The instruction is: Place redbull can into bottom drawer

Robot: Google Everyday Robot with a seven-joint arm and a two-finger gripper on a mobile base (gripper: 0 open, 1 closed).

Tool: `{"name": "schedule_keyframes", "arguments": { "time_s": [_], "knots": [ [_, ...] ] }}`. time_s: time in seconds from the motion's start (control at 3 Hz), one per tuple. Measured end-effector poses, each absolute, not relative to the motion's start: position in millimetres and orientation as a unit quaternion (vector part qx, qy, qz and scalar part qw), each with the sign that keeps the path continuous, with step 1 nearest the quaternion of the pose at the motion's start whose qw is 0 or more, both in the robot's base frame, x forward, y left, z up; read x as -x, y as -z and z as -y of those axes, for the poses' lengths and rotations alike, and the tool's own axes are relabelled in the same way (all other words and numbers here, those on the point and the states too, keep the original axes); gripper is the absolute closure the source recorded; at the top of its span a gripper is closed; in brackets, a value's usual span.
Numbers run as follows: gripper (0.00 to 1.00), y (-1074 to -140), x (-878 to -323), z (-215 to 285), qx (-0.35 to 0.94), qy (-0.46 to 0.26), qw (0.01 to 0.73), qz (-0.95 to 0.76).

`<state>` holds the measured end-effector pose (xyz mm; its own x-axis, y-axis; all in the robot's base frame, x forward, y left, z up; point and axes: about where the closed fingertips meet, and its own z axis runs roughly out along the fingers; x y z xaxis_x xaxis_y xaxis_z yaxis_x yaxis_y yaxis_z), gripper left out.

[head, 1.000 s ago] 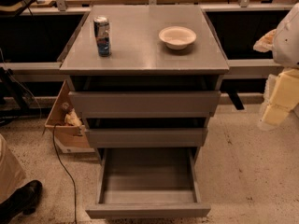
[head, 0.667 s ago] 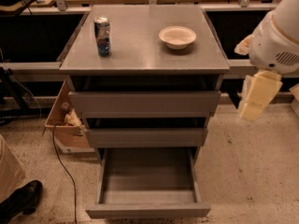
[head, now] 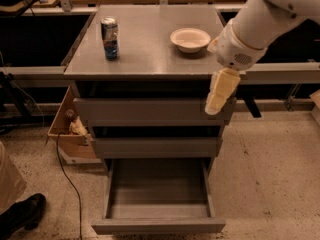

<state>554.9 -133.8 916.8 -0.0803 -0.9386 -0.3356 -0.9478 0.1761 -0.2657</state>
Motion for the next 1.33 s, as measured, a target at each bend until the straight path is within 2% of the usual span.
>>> {"name": "schedule_keyframes", "arguments": {
  "time_s": [0.67,1.0,1.33],
  "knots": [
    [0.00,-906.3,-640.4,76.7,0.649,-0.051,0.292,-0.701],
    [0.00,-906.3,-640.4,76.7,0.649,-0.051,0.292,-0.701],
    [0.00,-901.6,-665.3,66.7,0.632,-0.067,0.321,-0.702]
  ]
}}
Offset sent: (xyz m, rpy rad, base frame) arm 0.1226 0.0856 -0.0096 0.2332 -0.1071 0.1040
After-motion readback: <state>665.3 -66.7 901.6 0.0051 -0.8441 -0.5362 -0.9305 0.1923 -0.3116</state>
